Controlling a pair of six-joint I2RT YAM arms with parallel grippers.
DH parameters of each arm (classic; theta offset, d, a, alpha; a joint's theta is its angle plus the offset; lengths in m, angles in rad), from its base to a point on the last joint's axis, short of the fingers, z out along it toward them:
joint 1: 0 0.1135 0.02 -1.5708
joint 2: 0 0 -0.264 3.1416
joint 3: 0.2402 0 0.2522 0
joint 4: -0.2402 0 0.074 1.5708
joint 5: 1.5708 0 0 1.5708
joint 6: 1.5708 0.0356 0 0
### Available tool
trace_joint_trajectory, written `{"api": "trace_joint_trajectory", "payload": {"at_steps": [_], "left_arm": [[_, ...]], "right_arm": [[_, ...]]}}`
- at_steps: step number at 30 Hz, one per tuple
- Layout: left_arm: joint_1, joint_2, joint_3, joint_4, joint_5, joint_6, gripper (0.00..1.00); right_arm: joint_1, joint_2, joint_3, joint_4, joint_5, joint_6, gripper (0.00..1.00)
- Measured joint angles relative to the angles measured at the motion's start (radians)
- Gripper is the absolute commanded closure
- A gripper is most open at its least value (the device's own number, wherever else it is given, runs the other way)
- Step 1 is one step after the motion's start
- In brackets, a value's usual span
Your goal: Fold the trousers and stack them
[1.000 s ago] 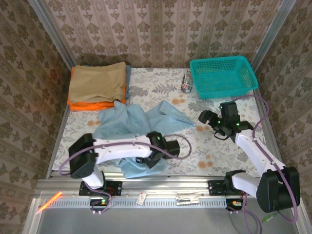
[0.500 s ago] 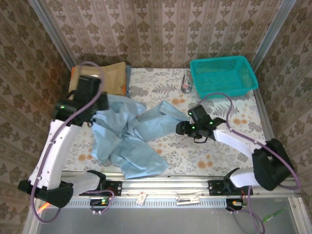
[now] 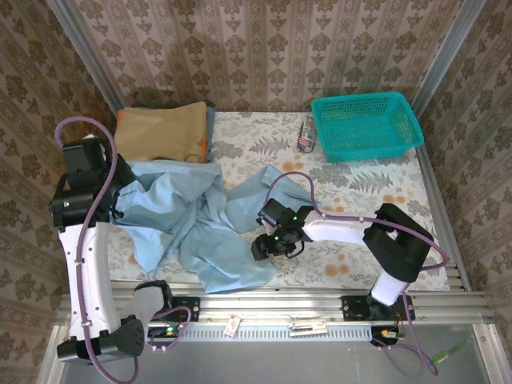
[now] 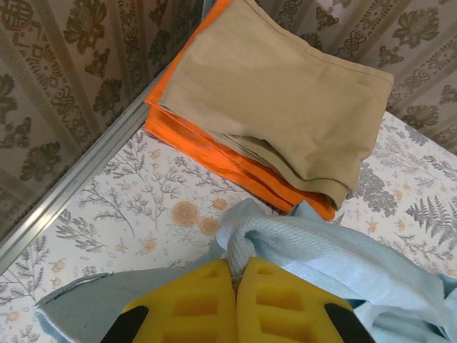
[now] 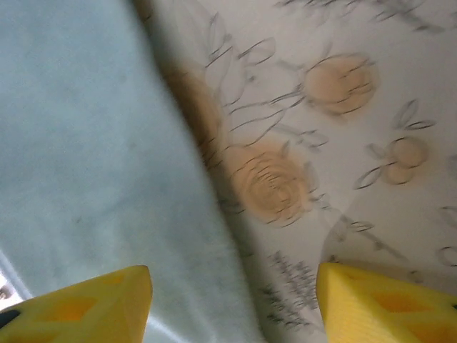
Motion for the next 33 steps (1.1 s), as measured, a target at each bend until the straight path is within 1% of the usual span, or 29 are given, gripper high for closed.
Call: {"api": "trace_joint_trajectory", "payload": {"at_steps": [3, 9, 11, 14, 17, 21, 24, 28, 31, 33], "left_arm": [[0.020, -0.002, -0.001, 0.017, 0.037, -0.012, 1.00], [0.051, -0.002, -0.014, 0.056, 0.098, -0.041, 1.00], [0.056, 0.000, -0.014, 0.060, 0.111, -0.045, 1.00], [0.057, 0.001, -0.014, 0.063, 0.120, -0.048, 1.00], [0.057, 0.001, -0.014, 0.064, 0.124, -0.049, 1.00], [0.058, 0.001, -0.014, 0.064, 0.123, -0.049, 1.00], [0.058, 0.003, -0.014, 0.064, 0.112, -0.049, 1.00], [0.070, 0.020, -0.005, 0.064, 0.097, -0.052, 1.00], [0.084, 0.036, 0.008, 0.064, 0.094, -0.056, 1.00], [0.095, 0.038, 0.014, 0.064, 0.092, -0.056, 1.00]], "right_arm": [[0.000, 0.000, -0.010, 0.013, -0.040, 0.000, 0.51], [0.000, 0.000, -0.042, 0.019, -0.105, 0.002, 0.84], [0.000, -0.002, -0.046, 0.019, -0.111, -0.002, 0.99], [0.000, -0.026, -0.051, 0.017, -0.113, 0.003, 1.00], [-0.010, -0.087, -0.056, 0.008, -0.100, 0.000, 1.00], [-0.068, -0.198, -0.055, -0.052, -0.020, -0.005, 1.00], [-0.174, -0.298, -0.041, -0.159, 0.113, -0.008, 1.00], [-0.409, -0.476, -0.005, -0.282, 0.267, -0.009, 1.00], [-0.574, -0.600, 0.047, -0.362, 0.357, -0.027, 1.00], [-0.645, -0.646, 0.077, -0.404, 0.376, -0.043, 1.00]]}}
